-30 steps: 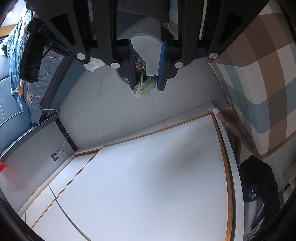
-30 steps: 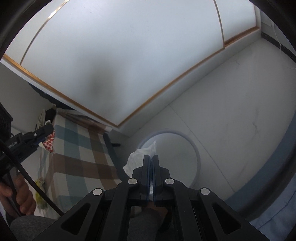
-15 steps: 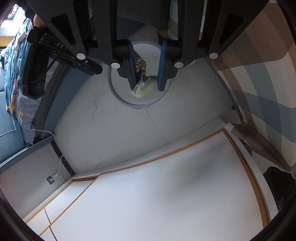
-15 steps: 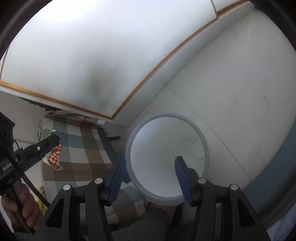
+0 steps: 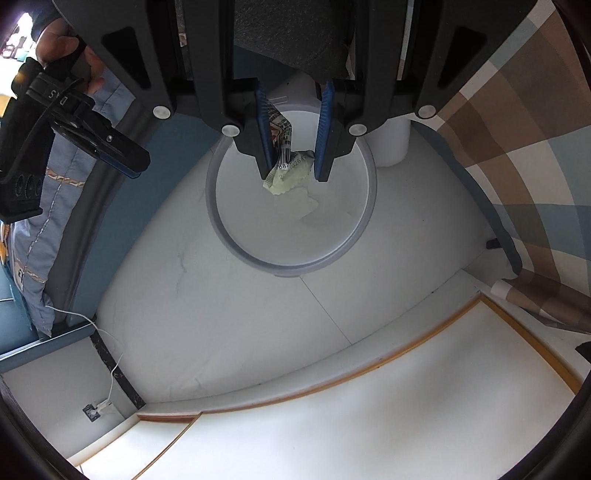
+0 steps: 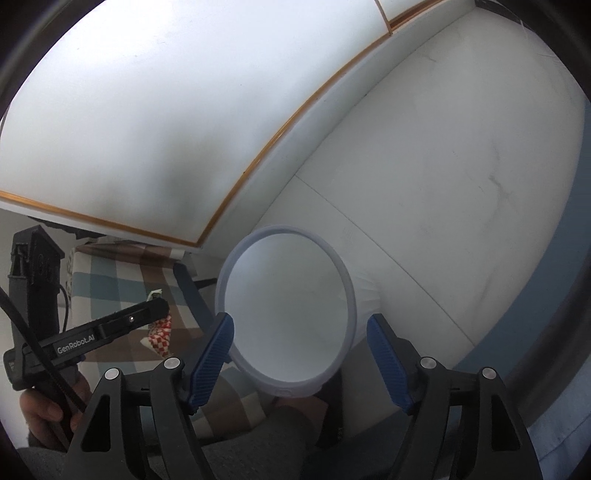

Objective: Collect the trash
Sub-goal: 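Open the left tool over the white bin to drop its item, then move both tools back over the trash pile on the table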

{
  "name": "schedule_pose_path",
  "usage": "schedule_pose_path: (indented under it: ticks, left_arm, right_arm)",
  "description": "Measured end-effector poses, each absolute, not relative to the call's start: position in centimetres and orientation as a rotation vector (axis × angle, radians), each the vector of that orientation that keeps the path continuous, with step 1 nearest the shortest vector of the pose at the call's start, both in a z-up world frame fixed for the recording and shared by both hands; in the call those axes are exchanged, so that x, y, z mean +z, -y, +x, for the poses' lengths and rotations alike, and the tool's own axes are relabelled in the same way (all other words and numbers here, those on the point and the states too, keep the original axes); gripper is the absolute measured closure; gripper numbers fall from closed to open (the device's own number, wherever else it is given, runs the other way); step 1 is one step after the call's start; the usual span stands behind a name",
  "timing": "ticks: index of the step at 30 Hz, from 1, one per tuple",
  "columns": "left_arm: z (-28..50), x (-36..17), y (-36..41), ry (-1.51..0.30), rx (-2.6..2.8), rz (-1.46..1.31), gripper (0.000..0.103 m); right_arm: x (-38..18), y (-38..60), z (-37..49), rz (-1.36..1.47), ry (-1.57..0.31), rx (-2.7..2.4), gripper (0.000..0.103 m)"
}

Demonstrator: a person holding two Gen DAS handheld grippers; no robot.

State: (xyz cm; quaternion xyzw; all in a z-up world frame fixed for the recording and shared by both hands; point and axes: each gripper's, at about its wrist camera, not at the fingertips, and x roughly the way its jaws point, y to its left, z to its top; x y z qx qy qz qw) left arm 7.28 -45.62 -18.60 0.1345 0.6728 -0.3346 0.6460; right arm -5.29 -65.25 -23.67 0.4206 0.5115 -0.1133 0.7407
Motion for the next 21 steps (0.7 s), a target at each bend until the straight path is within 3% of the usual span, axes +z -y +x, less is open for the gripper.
schedule_pose_path:
  ticks: [7, 8, 9, 12, 18, 21]
  left_arm:
    - [6.9, -19.7, 46.6, -1.605, -0.749, 0.358, 0.084]
    - [6.9, -19.7, 46.5, -1.609, -0.741, 0.356, 0.080]
    - [6.9, -19.6, 46.3, -1.607, -0.734, 0.348, 0.069]
    - [7.0, -18.6, 45.7, -1.568, -0.739, 0.319, 0.049]
    - [6.7, -16.1, 43.8, -1.489, -0.732, 0.285, 0.024]
    - [6.6, -15.1, 42.8, -1.450, -0.710, 0.276, 0.024]
  right_arm:
    - [-23.3, 65.6, -6.1, 0.937, -1.120, -0.249, 0.026]
    - [-23.2, 65.7, -6.2, 0.943, -1.116, -0.251, 0.025]
    - [-23.1, 65.8, -6.3, 0.943, -1.111, -0.257, 0.024]
    - [-22.6, 65.8, -6.6, 0.947, -1.091, -0.258, 0.023]
    - [-21.4, 65.0, -6.7, 0.930, -1.062, -0.237, 0.021]
    - [-20.6, 64.5, -6.8, 0.913, -1.050, -0.232, 0.020]
